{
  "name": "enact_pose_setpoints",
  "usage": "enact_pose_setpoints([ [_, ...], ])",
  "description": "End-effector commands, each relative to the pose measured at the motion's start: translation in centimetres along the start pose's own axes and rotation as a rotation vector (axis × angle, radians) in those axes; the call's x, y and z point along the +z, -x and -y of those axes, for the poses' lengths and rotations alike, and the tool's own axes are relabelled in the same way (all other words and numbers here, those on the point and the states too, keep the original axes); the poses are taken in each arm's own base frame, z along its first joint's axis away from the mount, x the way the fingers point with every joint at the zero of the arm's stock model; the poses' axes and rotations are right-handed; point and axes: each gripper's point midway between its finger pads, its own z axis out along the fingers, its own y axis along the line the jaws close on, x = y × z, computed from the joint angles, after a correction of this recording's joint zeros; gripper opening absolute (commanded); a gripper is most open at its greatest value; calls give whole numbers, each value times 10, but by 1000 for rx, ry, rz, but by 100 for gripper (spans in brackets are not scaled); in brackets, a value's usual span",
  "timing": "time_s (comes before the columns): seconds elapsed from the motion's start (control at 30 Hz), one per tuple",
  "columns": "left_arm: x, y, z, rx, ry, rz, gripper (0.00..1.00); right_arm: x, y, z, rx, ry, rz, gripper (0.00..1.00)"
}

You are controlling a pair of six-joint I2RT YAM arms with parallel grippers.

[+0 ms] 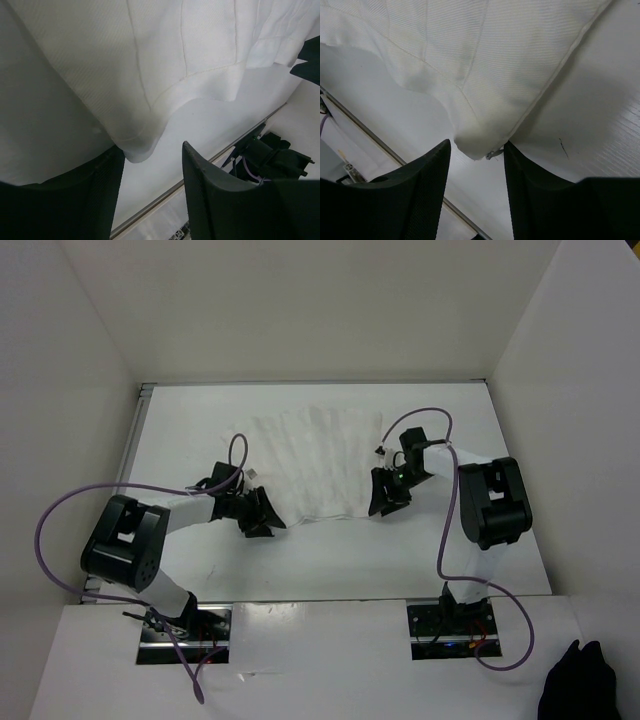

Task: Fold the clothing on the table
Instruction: Fold the skirt

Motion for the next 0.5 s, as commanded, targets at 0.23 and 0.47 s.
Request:
enact_pose_setpoints([
  [0.23,0,3,-8,25,55,42,9,-1,13,-7,-62,27,38,10],
  [0.47,-17,8,-5,40,90,110,0,-55,27,-44,-233,28,247,0],
])
